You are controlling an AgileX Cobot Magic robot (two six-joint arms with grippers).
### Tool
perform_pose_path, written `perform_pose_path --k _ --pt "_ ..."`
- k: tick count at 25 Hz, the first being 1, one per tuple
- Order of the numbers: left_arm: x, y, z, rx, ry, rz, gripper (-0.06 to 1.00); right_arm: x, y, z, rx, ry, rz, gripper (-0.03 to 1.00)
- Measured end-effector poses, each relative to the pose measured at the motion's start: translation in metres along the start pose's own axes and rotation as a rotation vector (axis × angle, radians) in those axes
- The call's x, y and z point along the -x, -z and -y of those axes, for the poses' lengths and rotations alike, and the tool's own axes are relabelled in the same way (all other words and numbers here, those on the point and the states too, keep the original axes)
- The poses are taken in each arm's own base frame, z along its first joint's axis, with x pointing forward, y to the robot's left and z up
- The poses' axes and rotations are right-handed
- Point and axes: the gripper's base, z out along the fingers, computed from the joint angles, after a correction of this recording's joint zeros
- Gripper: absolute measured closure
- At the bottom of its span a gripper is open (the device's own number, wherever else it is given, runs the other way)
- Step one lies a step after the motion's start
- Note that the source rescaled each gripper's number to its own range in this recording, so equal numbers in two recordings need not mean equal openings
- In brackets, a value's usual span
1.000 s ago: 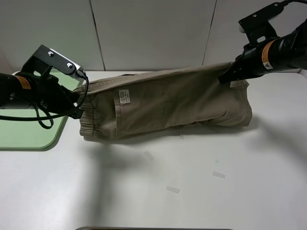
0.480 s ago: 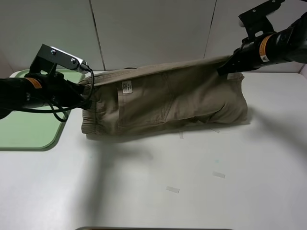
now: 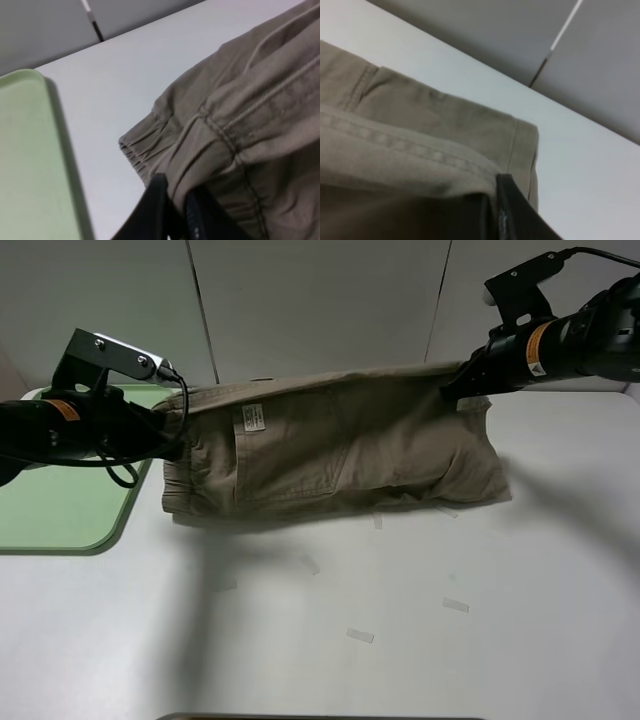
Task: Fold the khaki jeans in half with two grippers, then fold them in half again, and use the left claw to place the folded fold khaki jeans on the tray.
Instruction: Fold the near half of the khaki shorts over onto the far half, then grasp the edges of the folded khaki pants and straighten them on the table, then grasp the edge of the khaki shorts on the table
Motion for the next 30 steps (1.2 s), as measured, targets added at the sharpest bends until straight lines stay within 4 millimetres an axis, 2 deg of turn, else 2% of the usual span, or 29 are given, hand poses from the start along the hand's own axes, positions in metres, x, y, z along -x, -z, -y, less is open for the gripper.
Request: perform_pose_path --k 2,3,4,6,8,9,11,14,20,23,27,28,30 --pt "0.0 0.0 -0.004 0.014 0.007 0.007 0.9 0.003 -0.003 0.0 0.012 0.002 0.015 0.94" --pt "0.0 0.0 -0.006 0.021 0.011 0.011 0.84 0.003 -0.005 0.0 0.015 0.002 0.017 0.89" --pt "0.001 0.0 -0.008 0.028 0.017 0.015 0.77 0.003 -0.005 0.0 0.015 0.002 0.017 0.89" --pt "0.002 0.0 -0.01 0.041 0.025 0.035 0.53 0.002 -0.01 0.001 0.014 -0.013 0.011 0.66" --pt "0.005 0.0 -0.011 0.052 0.026 0.068 0.3 0.004 -0.012 0.002 0.01 -0.045 0.017 0.33" --pt "0.007 0.0 -0.012 0.061 0.028 0.094 0.22 0.006 -0.013 0.003 0.006 -0.058 0.025 0.21" --pt "0.011 0.001 -0.014 0.081 0.042 0.135 0.14 0.012 -0.013 0.006 -0.004 -0.086 0.042 0.1" --pt "0.013 0.001 -0.017 0.107 0.074 0.158 0.1 0.02 -0.012 0.01 -0.021 -0.088 0.062 0.05" --pt "0.014 0.004 -0.018 0.118 0.095 0.161 0.09 0.021 -0.01 0.02 -0.103 -0.11 0.003 0.03" --pt "0.02 0.009 -0.019 0.122 0.098 0.187 0.09 0.033 0.006 0.025 -0.132 -0.11 0.041 0.03" --pt "0.038 0.029 -0.023 0.134 0.105 0.277 0.09 0.052 0.03 0.028 -0.151 -0.108 0.118 0.03" --pt "0.049 0.043 -0.025 0.139 0.11 0.334 0.09 0.055 0.036 0.03 -0.159 -0.112 0.132 0.01" --pt "0.059 0.06 -0.027 0.139 0.115 0.381 0.09 0.063 0.049 0.031 -0.169 -0.122 0.168 -0.01"
